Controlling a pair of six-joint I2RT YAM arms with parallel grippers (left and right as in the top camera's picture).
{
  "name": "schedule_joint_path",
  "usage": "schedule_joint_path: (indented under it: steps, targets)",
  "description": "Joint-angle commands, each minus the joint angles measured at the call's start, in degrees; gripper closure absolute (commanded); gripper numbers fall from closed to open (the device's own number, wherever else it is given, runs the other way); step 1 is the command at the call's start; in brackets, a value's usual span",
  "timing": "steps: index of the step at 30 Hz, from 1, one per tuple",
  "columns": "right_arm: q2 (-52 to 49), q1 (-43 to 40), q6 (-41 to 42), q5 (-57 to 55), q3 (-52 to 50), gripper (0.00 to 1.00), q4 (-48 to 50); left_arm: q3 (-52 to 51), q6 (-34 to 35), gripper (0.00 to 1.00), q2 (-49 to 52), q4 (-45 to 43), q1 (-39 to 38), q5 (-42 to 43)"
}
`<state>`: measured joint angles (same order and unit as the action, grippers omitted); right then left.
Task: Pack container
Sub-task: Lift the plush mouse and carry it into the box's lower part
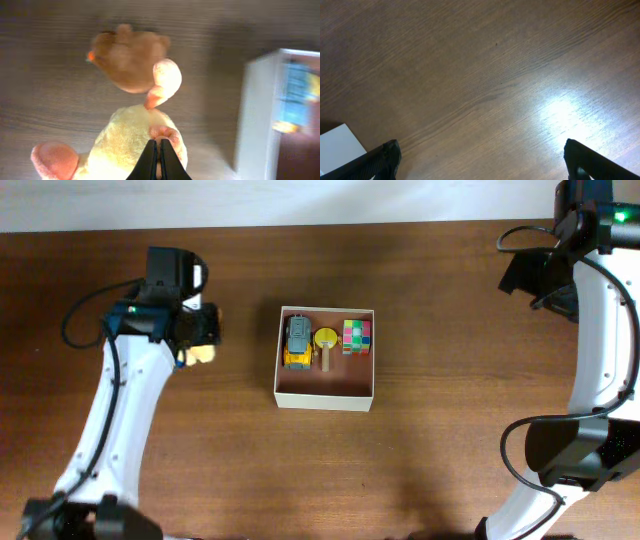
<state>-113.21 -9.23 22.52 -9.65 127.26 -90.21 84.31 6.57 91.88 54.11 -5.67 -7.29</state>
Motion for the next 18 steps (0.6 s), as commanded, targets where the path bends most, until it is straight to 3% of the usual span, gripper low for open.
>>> schedule_joint_path:
  steps: [1,11,18]
  targets:
    - [-0.4,-0.2,0.7,-0.9,-0.3,0.01,0.0,1.2,4.2,0.98,-3.9,1.4,-5.9,4.8]
    - [-0.4,-0.2,0.7,-0.9,-0.3,0.01,0.0,1.2,11.5,0.98,-4.3,-2.1,-22.2,4.5]
    - [-0.4,-0.2,0.7,-0.9,-0.3,0.01,0.0,1.2,15.3,0.98,-0.9,-6.1,-27.5,4.5]
